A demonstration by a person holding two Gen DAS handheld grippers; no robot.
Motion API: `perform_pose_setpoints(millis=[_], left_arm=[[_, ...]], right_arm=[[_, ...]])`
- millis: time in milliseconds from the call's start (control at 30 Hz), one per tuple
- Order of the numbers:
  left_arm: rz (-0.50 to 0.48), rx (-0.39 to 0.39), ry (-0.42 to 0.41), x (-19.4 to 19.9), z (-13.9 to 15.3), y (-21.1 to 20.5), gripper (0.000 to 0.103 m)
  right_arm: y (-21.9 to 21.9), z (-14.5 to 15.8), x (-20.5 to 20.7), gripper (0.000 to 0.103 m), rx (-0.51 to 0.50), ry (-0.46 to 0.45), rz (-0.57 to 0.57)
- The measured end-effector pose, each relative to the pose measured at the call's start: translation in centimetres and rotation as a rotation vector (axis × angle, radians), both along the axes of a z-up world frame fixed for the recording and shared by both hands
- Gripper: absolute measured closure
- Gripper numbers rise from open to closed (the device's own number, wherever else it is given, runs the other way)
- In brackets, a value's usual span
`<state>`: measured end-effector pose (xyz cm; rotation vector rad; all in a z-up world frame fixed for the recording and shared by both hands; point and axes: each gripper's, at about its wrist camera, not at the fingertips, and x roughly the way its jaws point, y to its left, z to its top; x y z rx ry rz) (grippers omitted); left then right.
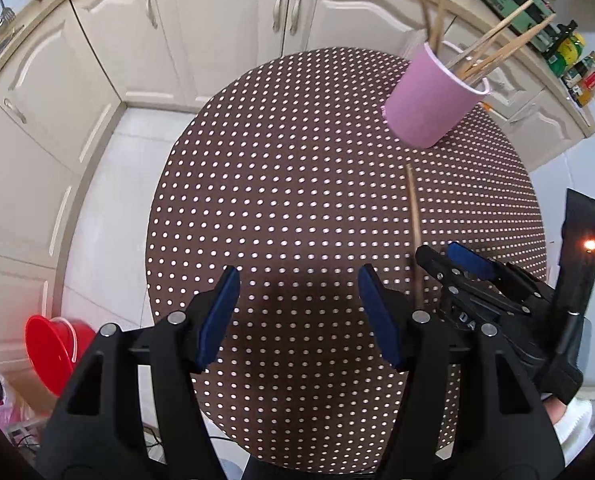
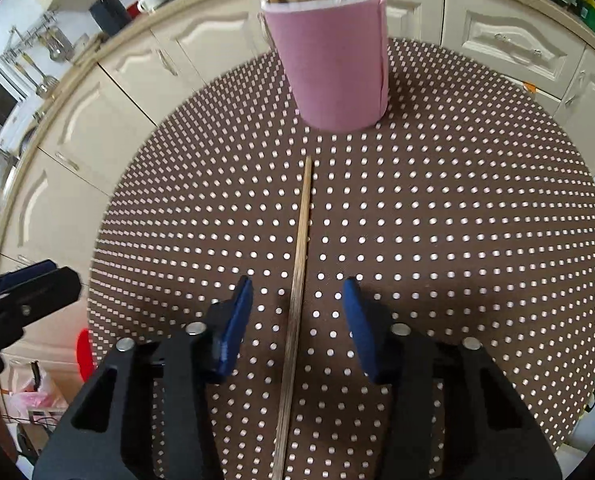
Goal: Organize utensils
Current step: 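Grasp the last wooden chopstick with the right gripper, then lift the chopstick upright above the pink cup with the right gripper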
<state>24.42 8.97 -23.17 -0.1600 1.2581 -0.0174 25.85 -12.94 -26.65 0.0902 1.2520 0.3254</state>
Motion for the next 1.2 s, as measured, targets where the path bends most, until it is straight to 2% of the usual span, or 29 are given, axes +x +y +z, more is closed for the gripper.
perform_pose_setpoints(millis=[67, 167, 200, 267, 367, 600, 800, 867, 933, 1200], left_arm=[[0.007, -0.008, 0.009, 0.2, -0.4, 0.4, 0.042], [0.013, -0.013, 0.013, 1.0, -0.7, 0.7, 0.042], [0.013, -0.015, 0.012, 1.2, -0.7, 0.7, 0.042], [0.014, -0.017, 0.001, 1.9, -0.4, 0.5, 0.042], [0.022, -0.012, -0.037, 3.0, 0.3, 0.2, 0.042], [-0.027, -0.091, -0.119, 7.0, 2.2, -2.5, 0.042], [-0.061, -0.157, -0.161, 10.2, 3.5, -4.6, 0.052], [-0.065, -0.169, -0.166, 11.5, 3.7, -5.3, 0.056], [-0.068, -0.157, -0.158, 12.5, 3.5, -5.8, 0.067], [-0.078, -0.204, -0.119, 15.4, 2.8, -7.2, 0.067]], right_arm=[[0.3, -0.9, 0.4, 0.079, -0.017, 0.026, -0.005], [0.8, -0.8, 0.4, 0.09, -0.07, -0.021, 0.013], [0.6, -0.8, 0.5, 0.095, -0.063, -0.015, 0.0], [-0.2, -0.9, 0.8, 0.097, -0.011, 0.012, -0.044], [-1.5, -0.6, 1.1, 0.097, 0.044, 0.02, -0.097], [-4.5, 4.2, 1.4, 0.098, 0.135, -0.099, -0.178], [-6.5, 7.8, 1.5, 0.098, 0.175, -0.178, -0.231], [-7.1, 8.2, 1.7, 0.098, 0.183, -0.19, -0.247], [-6.8, 8.3, 2.6, 0.098, 0.188, -0.202, -0.263], [-7.9, 9.7, 3.1, 0.098, 0.22, -0.23, -0.315]])
